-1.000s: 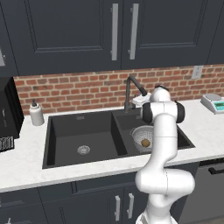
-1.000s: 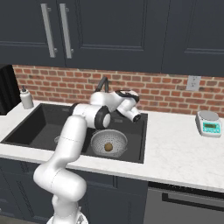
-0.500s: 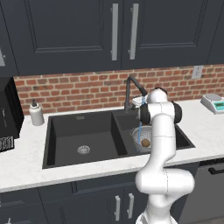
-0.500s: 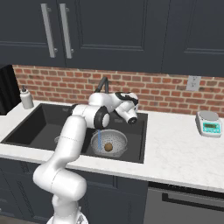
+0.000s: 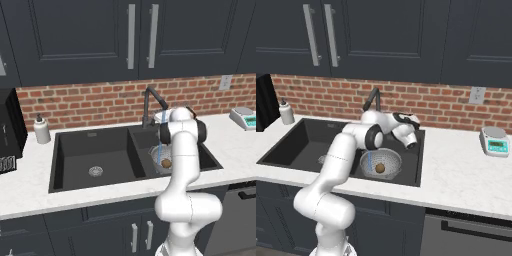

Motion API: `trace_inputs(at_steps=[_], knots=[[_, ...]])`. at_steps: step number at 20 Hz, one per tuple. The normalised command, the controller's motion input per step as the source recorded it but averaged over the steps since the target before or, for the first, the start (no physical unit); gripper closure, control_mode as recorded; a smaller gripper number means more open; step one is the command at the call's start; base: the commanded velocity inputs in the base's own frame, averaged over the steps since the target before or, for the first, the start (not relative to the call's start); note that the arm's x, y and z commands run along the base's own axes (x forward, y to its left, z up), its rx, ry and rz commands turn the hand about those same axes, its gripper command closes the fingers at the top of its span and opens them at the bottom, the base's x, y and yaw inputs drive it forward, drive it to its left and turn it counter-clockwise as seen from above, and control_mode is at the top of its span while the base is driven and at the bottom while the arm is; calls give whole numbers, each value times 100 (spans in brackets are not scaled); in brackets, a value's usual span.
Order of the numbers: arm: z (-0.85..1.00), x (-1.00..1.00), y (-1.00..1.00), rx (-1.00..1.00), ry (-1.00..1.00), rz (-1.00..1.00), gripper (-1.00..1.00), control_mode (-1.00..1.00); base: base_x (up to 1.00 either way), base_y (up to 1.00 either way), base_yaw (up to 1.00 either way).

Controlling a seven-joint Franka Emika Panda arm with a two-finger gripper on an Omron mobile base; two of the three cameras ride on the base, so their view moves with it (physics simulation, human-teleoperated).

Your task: Put the colander in the sink, put the kiwi in the colander, and turn on the sink faucet and pour water over the colander.

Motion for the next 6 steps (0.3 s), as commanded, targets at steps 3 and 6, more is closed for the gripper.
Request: trace_inputs(at_steps=[3,6], knots=[[2,-10,-49,0,-1,-10,100,-100,0,0,0],[0,-36,-17,0,-14,-14,100,-100,0,0,0]])
